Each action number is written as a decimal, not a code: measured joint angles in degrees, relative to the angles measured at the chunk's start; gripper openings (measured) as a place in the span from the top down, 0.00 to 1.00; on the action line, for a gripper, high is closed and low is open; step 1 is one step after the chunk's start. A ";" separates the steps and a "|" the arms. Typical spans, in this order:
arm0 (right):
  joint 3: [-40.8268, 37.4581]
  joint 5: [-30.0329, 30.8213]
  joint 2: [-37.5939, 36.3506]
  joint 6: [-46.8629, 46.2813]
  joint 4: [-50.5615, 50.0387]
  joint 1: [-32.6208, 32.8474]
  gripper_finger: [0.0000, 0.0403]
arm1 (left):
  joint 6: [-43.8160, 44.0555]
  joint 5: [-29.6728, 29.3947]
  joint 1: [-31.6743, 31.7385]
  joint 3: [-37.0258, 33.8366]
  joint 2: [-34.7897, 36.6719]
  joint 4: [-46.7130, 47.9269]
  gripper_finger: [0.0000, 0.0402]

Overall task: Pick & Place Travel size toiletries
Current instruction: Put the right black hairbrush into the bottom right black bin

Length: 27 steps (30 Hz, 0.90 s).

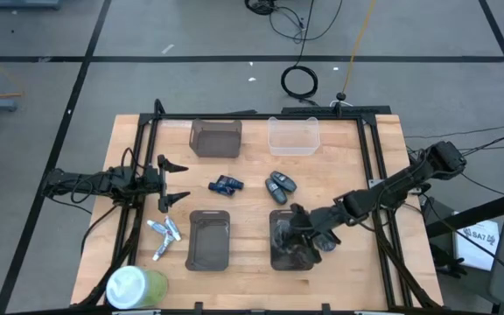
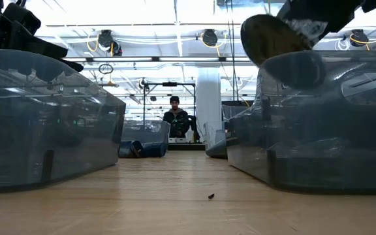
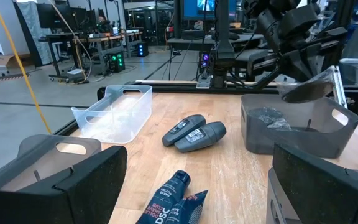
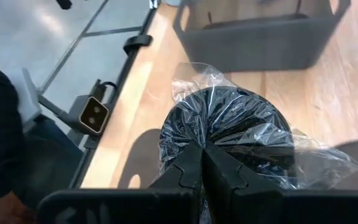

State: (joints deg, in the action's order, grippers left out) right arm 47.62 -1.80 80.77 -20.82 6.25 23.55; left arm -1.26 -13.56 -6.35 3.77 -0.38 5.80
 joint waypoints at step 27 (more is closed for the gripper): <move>-0.04 3.42 0.00 -1.24 -6.65 -0.33 1.00 | 0.02 0.01 0.00 0.00 0.02 0.00 0.02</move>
State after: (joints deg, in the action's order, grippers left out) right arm 47.57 1.62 80.77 -22.06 -0.40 23.22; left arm -1.23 -13.55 -6.35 3.77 -0.36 5.80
